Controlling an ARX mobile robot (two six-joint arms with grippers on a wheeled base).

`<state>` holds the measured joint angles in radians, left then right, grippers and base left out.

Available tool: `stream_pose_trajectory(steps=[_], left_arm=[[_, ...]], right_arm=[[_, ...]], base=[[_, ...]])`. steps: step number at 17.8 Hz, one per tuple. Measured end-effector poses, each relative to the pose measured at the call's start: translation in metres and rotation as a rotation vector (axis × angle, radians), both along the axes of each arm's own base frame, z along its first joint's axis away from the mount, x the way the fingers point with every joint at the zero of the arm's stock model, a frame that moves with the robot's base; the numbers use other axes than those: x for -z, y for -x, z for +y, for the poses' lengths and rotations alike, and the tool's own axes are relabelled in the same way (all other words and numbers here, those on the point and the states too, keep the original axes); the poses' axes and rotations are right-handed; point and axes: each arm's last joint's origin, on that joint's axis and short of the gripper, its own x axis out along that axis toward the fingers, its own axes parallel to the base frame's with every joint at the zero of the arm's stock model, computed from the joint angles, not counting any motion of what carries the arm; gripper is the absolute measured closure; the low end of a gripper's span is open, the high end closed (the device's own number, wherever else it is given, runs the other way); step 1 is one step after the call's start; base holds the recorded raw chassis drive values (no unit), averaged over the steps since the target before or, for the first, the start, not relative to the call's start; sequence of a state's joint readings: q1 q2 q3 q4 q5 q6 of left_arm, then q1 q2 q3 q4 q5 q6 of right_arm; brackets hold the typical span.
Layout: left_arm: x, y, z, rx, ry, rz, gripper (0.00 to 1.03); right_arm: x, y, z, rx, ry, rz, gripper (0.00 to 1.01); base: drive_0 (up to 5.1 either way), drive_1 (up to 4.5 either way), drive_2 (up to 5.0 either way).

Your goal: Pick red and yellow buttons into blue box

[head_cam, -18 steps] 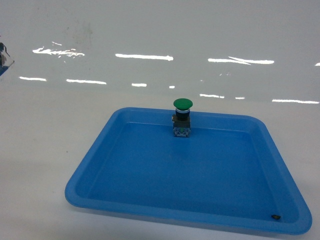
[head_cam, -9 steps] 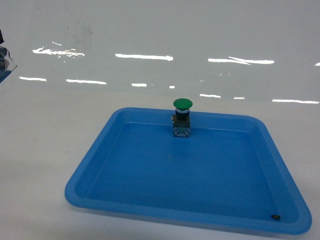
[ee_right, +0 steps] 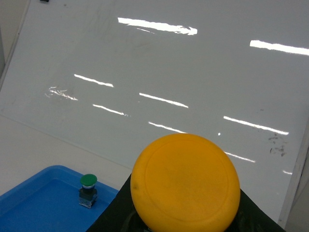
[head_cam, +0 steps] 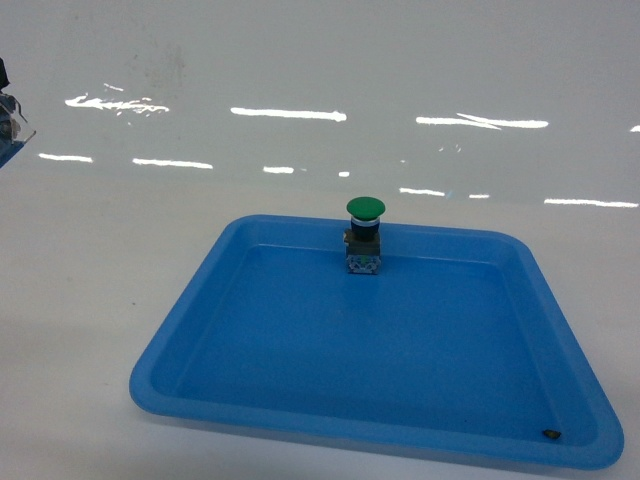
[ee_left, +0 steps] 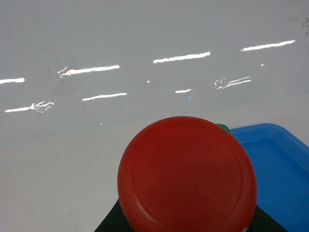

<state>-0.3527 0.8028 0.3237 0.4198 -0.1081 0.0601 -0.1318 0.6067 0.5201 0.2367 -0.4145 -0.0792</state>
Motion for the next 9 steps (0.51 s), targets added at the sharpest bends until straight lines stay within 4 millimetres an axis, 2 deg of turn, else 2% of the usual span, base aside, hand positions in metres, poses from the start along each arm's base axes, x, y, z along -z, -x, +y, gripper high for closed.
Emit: stream_pose_trajectory(steps=[9], left_arm=[[0.0004,0.0,0.0,0.0,-0.001,0.002,0.79]], right_arm=[[0.0012,-0.0013,-0.0001,-0.002,-0.001,0.008,0.74]], base=[[0.1,-4.09,4.2]])
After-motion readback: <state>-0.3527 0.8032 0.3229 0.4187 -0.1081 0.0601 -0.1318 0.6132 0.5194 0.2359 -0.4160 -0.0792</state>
